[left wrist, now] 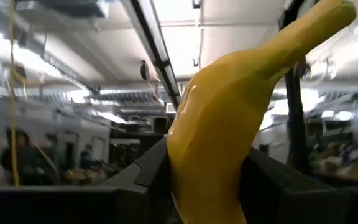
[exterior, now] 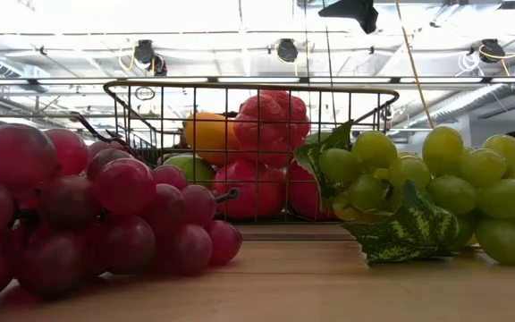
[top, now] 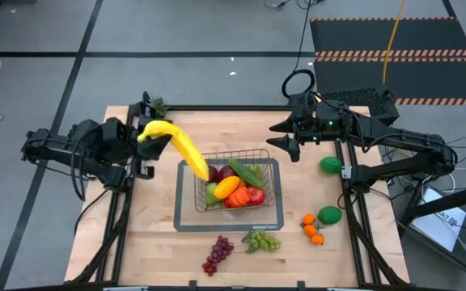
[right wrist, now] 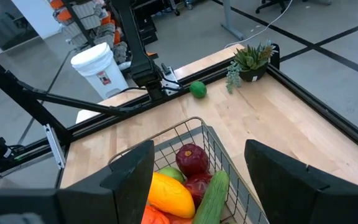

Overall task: Build produce basket
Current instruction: Put the banana into the gold wire basket

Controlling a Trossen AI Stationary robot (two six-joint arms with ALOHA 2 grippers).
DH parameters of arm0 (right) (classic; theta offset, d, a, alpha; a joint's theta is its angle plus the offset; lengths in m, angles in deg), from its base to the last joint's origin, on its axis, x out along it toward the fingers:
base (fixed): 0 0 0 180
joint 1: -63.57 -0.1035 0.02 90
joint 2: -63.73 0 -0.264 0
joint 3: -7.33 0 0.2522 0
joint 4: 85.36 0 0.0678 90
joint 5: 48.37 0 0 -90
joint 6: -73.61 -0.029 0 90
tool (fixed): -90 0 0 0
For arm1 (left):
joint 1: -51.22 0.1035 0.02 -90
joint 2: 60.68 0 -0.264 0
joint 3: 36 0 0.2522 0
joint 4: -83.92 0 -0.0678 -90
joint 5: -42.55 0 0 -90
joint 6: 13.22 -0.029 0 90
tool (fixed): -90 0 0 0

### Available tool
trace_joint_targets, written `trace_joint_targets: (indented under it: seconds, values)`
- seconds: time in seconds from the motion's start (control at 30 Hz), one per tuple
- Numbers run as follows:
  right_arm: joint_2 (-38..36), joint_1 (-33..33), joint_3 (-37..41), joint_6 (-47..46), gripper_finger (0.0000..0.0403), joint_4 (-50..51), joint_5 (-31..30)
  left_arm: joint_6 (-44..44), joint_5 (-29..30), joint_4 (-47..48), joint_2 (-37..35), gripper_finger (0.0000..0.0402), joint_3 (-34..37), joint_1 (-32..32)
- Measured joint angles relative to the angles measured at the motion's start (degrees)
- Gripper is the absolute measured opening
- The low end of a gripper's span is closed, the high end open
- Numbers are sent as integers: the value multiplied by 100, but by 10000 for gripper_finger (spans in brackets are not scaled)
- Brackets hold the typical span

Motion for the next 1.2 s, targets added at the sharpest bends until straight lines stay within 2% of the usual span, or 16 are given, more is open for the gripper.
trace_joint_targets:
  seconds: [0.43, 0.57, 0.73, 0.93, 1.07, 1.2]
  values:
    - [0, 0, 0, 127, 247, 0, 0, 3431, 456, 11, 0, 147, 0, 0]
    - [0, 0, 0, 126, 247, 0, -7, 4191, 513, 13, 0, 147, 0, -1]
    - [0, 0, 0, 116, 247, 0, -11, 5201, 944, 9, 0, 147, 0, -2]
    - [0, 0, 0, 114, 247, 0, -11, 5244, 1060, 11, 9, 147, 0, -1]
    - [0, 0, 0, 124, 247, 2, -7, 4747, 1105, 77, 15, 147, 0, -2]
    - [0, 0, 0, 125, 247, 3, -6, 3987, 1412, 300, 21, 147, 2, -2]
